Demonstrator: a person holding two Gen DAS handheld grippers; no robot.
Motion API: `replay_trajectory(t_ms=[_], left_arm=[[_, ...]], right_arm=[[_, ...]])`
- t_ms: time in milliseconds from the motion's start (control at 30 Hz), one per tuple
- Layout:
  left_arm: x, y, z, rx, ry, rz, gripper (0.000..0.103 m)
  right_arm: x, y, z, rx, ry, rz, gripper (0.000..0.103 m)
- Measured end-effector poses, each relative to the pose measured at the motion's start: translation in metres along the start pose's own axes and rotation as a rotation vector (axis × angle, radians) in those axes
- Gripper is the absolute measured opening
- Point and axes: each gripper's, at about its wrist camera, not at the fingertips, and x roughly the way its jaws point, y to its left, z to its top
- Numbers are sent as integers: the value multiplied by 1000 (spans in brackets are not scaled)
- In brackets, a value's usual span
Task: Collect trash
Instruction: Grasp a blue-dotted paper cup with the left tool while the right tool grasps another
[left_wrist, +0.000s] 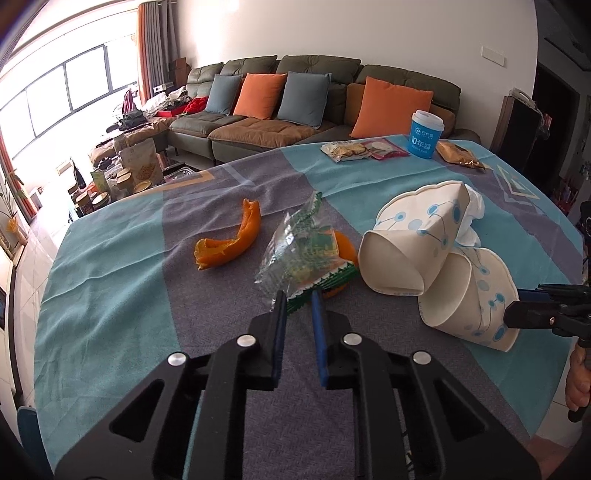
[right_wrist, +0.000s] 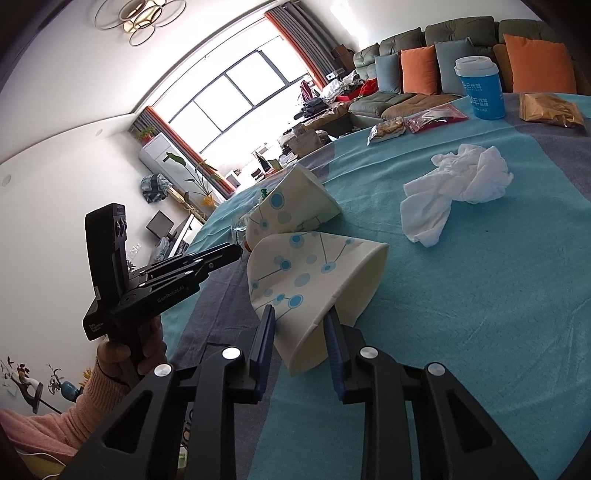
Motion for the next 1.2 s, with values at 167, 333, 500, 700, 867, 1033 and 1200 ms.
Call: replay_trajectory(t_ms=[167, 333, 500, 700, 867, 1033, 1200], left_arm=[[-6, -2, -2, 5, -20, 0, 1], [-15, -7, -5, 14, -38, 3, 1], [-28, -10, -8, 16, -53, -17, 11], [-43, -32, -8, 54, -79, -92, 25], [-43, -50, -7, 65, -70, -169, 30], [-33, -65, -4, 68, -42, -201, 33], [-16, -71, 1, 42, -6, -223, 32]], right_arm=[[-2, 1, -1, -4, -4, 11, 15], [-6, 4, 0, -24, -17, 22, 5], [-15, 6, 3, -49, -44, 20, 2], [-30, -2, 9, -33, -85, -1, 2], [-42, -12, 12, -25, -118, -31, 2], [-51, -24, 14, -9, -148, -54, 2], [-58, -29, 14, -8, -168, -62, 2]])
